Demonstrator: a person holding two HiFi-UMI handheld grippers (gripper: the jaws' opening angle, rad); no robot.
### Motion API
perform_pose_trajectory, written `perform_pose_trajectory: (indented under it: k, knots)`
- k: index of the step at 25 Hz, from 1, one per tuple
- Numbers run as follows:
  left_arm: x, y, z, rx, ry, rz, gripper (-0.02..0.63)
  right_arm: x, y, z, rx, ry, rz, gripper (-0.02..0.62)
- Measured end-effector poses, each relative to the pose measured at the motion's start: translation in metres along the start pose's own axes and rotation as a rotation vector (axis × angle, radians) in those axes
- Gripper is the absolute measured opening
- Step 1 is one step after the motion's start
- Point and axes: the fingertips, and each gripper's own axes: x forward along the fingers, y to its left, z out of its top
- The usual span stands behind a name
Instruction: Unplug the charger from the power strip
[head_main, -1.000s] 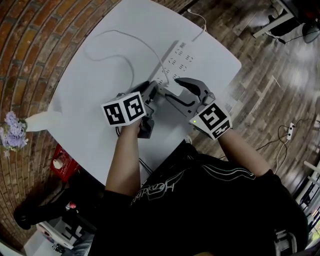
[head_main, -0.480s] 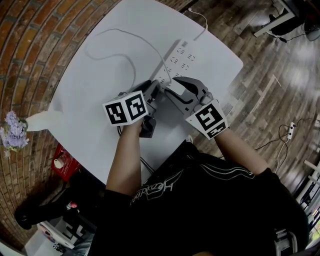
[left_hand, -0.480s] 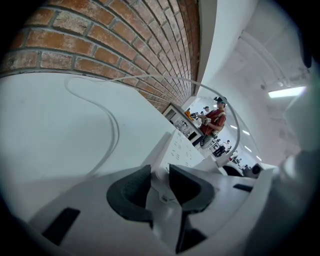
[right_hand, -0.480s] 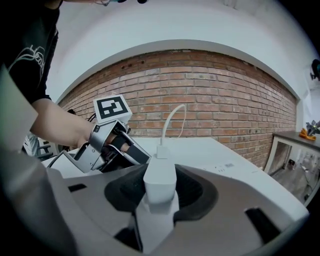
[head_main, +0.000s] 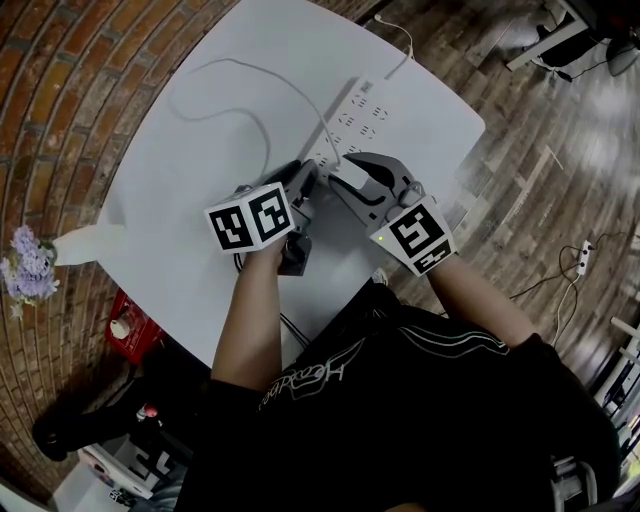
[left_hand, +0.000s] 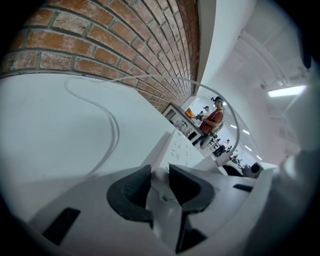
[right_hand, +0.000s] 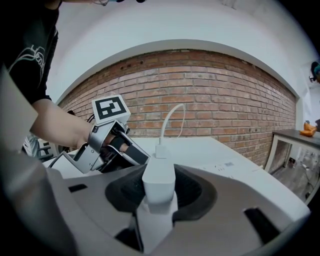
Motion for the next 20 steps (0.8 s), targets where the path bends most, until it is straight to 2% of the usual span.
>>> perform_pose_trajectory:
  k: [5, 12, 20]
  knots:
    - [0.0, -0.0012, -0.0008, 0.011, 0.0, 0.005, 0.112, -0.001, -0.001, 0.0004, 0.016, 0.013, -0.008, 0.117]
    - [-0.0001, 0.0, -0.0015, 0.028, -0.004, 0.027, 0.114, 0.0007, 0.0041, 0.0031, -0.068, 0.028, -0.04, 0.117]
    - [0.0008, -0.0022, -0.0029, 0.04, 0.006, 0.0, 0.114, -0.002, -0.0012, 0.0034, 0.026, 0.036, -0.004, 0.117]
